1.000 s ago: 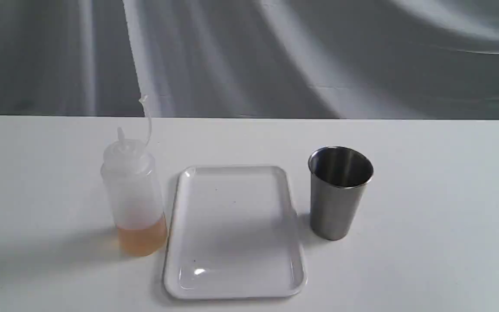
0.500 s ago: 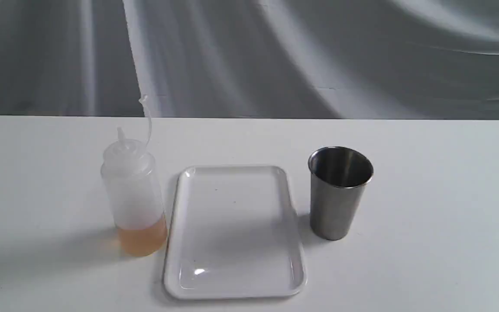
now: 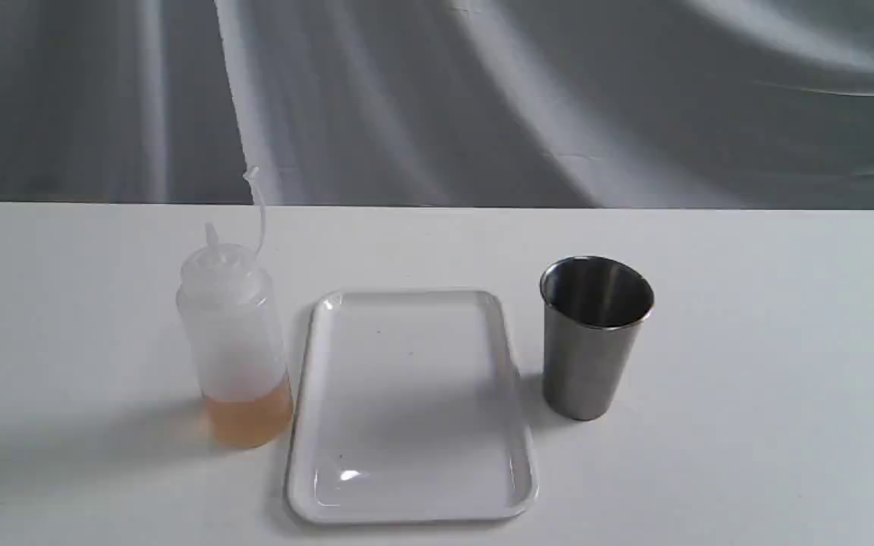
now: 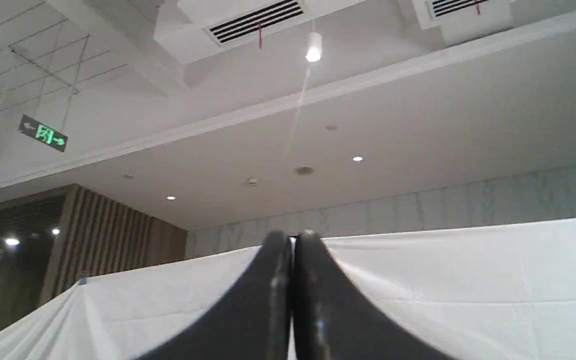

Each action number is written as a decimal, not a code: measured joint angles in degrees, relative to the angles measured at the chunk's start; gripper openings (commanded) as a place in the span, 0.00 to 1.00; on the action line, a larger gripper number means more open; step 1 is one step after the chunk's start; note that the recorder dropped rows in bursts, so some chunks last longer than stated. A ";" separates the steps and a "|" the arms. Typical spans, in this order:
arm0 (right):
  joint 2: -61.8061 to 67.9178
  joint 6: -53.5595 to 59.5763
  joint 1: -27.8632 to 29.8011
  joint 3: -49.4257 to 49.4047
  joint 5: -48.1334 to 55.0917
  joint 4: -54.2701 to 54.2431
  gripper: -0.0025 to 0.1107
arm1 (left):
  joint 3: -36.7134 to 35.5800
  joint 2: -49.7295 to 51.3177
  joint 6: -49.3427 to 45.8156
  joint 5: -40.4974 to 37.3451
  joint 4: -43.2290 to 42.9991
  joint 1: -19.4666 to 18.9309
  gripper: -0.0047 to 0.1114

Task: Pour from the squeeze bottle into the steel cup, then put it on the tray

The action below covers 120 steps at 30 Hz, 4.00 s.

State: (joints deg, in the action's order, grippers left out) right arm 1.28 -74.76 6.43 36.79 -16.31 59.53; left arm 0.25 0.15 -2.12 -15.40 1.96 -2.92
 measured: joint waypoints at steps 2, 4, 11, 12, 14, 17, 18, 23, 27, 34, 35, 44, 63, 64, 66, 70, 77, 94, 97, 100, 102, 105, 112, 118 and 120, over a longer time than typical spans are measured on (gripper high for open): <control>1.65 -2.19 0.00 2.82 1.75 2.54 0.02 | 0.00 0.00 0.00 0.00 0.00 0.00 0.11; 3.86 -4.01 0.00 5.09 2.74 4.71 0.02 | 0.00 0.00 0.00 0.00 0.00 0.00 0.11; 11.82 -12.18 0.00 11.97 3.72 12.51 0.02 | 0.00 0.00 0.00 0.00 0.00 0.00 0.11; 12.69 -13.67 0.00 12.59 3.72 13.77 0.02 | 0.00 0.00 0.00 0.00 0.00 0.00 0.11; 14.75 -17.09 0.00 14.05 3.49 17.73 0.02 | 0.00 0.00 0.00 0.00 0.00 0.00 0.11; 17.39 -21.08 0.00 16.07 2.29 23.97 0.02 | 0.00 0.00 0.00 0.00 0.00 0.00 0.11; 18.43 -22.27 0.00 16.88 1.61 25.43 0.02 | 0.00 0.00 0.00 0.00 0.00 0.00 0.11; 22.12 -24.98 0.00 21.86 -1.43 27.71 0.02 | 0.00 0.00 0.00 0.00 0.00 0.00 0.11; 25.79 -27.22 0.00 28.76 -6.38 27.71 0.02 | 0.00 0.00 0.00 0.00 0.00 0.00 0.11; 30.74 -30.22 0.00 39.03 -9.12 27.71 0.02 | 0.00 0.00 0.00 0.00 0.00 0.00 0.11; 31.21 -30.26 0.00 40.26 -8.75 27.71 0.02 | 0.00 0.00 0.00 0.00 0.00 0.00 0.11; 33.75 -29.41 0.00 44.50 -3.81 27.23 0.02 | 0.00 0.00 0.00 0.00 0.00 0.00 0.11; 39.88 40.53 -1.93 44.50 30.36 -30.23 0.02 | 0.00 0.00 0.00 0.00 0.00 0.00 0.11; 39.98 43.57 -2.93 44.50 33.01 -32.08 0.02 | 0.00 0.00 0.00 0.00 0.00 0.00 0.11; 39.98 49.74 -5.02 44.39 37.06 -36.08 0.02 | 0.00 0.00 0.00 0.00 0.00 0.00 0.11; 39.98 60.72 -8.68 42.15 40.67 -45.52 0.02 | 0.00 0.00 0.00 0.00 0.00 0.00 0.11; 40.00 73.36 -13.37 32.88 42.70 -57.37 0.02 | 0.00 0.00 0.00 0.00 0.00 0.00 0.11; 44.37 75.90 -37.94 10.95 27.95 -53.08 0.02 | 0.00 0.00 0.00 0.00 0.00 0.00 0.11; 48.32 75.90 -42.19 9.36 25.45 -52.42 0.02 | 0.00 0.00 0.00 0.00 0.00 0.00 0.11; 52.54 76.02 -45.17 7.66 22.02 -52.21 0.02 | 0.00 0.00 0.00 0.00 0.00 0.00 0.11; 55.33 76.02 -46.52 6.55 18.94 -52.21 0.02 | 0.00 0.00 0.00 0.00 0.00 0.00 0.11; 59.58 76.02 -47.56 4.84 14.03 -52.21 0.02 | 0.00 0.00 0.00 0.00 0.00 0.00 0.11; 69.96 77.07 -47.79 1.20 1.77 -56.06 0.02 | 0.00 0.00 0.00 0.00 0.00 0.00 0.11; 78.43 78.67 -47.79 0.90 -6.77 -56.92 0.02 | 0.00 0.00 0.00 0.00 0.00 0.00 0.11; 81.14 78.76 -47.79 0.90 -10.76 -57.00 0.02 | 0.00 0.00 0.00 0.00 0.00 0.00 0.11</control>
State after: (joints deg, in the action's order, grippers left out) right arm 82.42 4.00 -41.36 37.69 -27.07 2.52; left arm 0.25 0.15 -2.12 -15.40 1.96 -2.92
